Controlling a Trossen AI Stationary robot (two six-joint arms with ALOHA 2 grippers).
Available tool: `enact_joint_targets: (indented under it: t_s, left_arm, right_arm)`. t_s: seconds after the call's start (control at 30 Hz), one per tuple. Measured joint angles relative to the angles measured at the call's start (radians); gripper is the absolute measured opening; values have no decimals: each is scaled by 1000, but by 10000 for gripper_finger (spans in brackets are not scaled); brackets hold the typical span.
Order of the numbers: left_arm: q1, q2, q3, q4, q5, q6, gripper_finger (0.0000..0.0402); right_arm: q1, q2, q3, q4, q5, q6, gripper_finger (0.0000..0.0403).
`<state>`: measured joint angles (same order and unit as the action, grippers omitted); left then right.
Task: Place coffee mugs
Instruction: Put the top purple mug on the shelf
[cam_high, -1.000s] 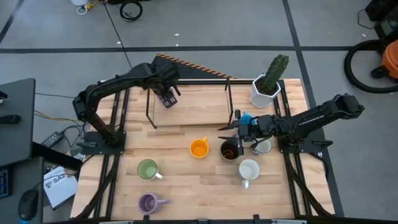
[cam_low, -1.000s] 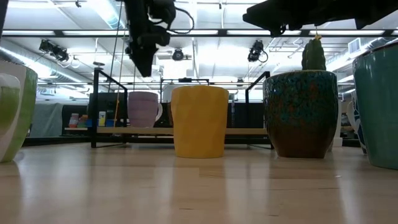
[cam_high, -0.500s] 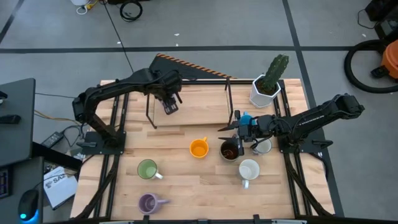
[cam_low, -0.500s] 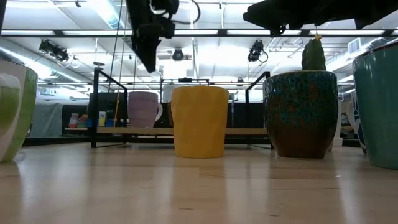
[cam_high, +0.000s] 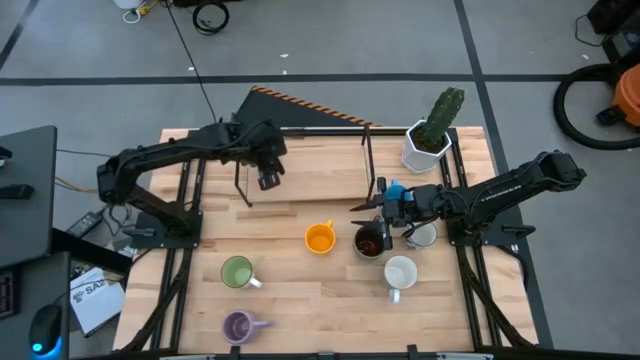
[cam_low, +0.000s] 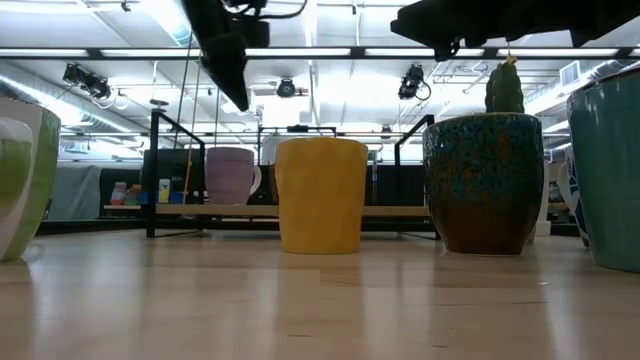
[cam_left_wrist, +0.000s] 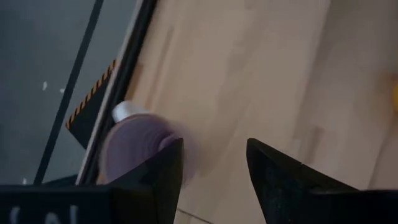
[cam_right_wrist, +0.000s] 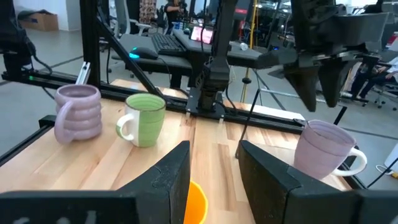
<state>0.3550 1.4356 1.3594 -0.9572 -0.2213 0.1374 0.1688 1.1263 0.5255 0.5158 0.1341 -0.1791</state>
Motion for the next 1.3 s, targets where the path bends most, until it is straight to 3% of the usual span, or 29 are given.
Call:
enact_joint_targets:
  t_s: [0.37,0.57,0.73,0.93,1.3]
  left_arm:
    - [8,10,3,-157,50,-72,181]
    - [-12,42,73,-292,53,-99,181]
    - [-22,66,79,-306,50,-96,181]
    - [-23,70,79,-311,52,4,181]
    - [-8,70,33,-264,48,331,181]
  right_arm:
    - [-1,0,0,8,1,-12,142]
    - [-2,0,0,15,2,-32,142]
    - [-3,0,0,14,3,-34,142]
    - [-3,0,0,7,2,-29,142]
    - [-3,0,0,2,-4,-12,142]
